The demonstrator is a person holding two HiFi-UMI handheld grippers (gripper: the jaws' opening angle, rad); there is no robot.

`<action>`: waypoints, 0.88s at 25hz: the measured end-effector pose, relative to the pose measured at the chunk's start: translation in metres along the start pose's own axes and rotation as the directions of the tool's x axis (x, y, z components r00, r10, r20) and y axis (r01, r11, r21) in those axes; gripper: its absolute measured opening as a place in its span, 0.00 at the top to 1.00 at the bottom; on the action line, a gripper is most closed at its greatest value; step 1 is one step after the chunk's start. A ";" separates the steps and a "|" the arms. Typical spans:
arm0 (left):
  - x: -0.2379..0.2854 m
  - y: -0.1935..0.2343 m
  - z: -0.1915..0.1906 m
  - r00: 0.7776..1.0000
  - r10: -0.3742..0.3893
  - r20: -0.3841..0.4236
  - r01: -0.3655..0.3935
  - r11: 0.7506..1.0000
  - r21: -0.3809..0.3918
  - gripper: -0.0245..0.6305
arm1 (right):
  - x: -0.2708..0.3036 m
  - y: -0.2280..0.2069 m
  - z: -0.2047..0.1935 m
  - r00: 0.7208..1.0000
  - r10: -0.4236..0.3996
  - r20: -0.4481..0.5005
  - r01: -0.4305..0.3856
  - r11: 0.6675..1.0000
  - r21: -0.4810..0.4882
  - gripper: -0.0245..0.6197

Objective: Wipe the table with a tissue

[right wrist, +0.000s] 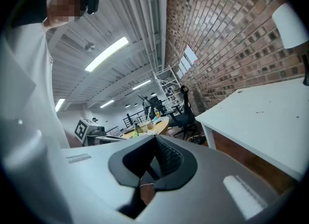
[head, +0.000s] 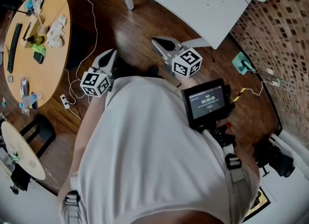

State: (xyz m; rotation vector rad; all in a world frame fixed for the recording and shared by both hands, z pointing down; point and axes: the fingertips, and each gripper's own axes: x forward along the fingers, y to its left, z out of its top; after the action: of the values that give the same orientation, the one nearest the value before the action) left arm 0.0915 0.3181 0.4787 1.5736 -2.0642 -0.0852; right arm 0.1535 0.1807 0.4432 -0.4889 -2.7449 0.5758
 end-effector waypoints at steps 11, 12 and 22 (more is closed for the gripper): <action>-0.068 0.119 0.031 0.983 0.155 0.098 -0.150 0.987 -0.053 0.96 | 0.137 0.042 0.037 0.990 0.132 -0.050 -0.136 0.987 -0.082 0.95; -0.074 0.129 0.031 0.980 0.170 0.102 -0.163 0.984 -0.065 0.96 | 0.147 0.045 0.039 0.989 0.138 -0.054 -0.142 0.986 -0.084 0.95; -0.121 0.209 0.030 0.951 0.273 0.148 -0.253 0.957 -0.142 0.96 | 0.235 0.070 0.047 0.971 0.209 -0.120 -0.223 0.968 -0.119 0.95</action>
State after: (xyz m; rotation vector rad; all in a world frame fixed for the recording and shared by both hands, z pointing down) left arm -0.0846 0.4866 0.4831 1.2421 -2.3331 -0.2472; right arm -0.0556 0.3157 0.4219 -0.8345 -2.6563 0.4055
